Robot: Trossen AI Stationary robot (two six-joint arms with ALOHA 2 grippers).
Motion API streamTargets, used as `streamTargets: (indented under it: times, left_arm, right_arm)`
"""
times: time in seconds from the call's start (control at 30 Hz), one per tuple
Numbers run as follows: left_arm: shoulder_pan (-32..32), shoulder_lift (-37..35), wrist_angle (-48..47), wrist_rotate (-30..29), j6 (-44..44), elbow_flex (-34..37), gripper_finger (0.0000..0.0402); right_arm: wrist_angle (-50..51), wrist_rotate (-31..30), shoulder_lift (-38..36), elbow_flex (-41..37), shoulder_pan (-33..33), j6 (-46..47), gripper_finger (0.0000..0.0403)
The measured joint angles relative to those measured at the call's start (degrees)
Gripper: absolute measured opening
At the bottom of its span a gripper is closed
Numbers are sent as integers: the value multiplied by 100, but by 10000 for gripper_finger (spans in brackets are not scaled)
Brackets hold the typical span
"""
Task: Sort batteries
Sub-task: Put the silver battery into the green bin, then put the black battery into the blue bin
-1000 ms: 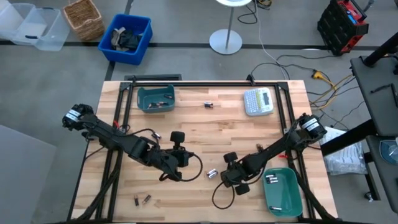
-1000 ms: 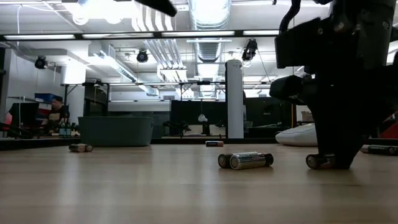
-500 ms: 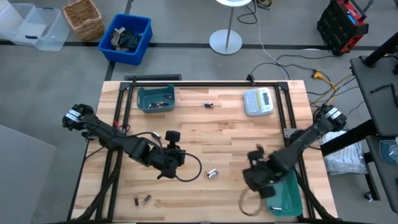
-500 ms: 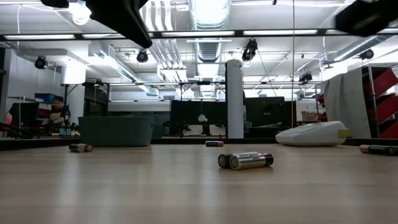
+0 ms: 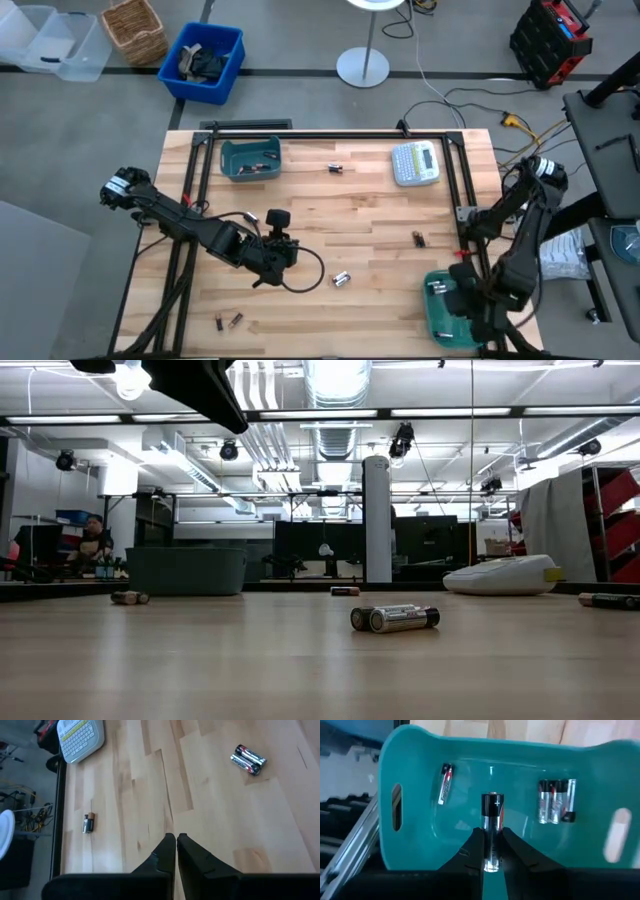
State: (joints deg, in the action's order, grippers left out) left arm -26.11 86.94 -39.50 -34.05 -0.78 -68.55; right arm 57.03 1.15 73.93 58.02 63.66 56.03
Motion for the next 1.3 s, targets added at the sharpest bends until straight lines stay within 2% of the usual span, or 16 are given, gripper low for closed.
streamTargets:
  times: [0.2, 0.5, 0.83, 0.9, 1.13, 1.3]
  left_arm:
    - [7, 0, 12, -6, -203, 0, 0]
    - [31, -2, 95, -10, -317, -2, 0]
    - [35, -2, 148, -8, -261, -2, 0]
    - [35, -2, 148, -8, -259, -2, 0]
    - [35, -2, 153, -4, -192, -2, 0]
    - [35, -2, 196, 3, -116, -2, 0]
  right_arm:
    - [-732, -574, 201, -557, 371, 443, 32]
    - [-812, -572, 737, -674, 186, -198, 32]
    - [-841, -568, 969, -741, 85, -150, 33]
    - [-827, -574, 1021, -752, 77, -54, 46]
    - [-830, -573, 1106, -749, 81, 261, 138]
    - [-713, -571, 1020, -551, 57, 244, 169]
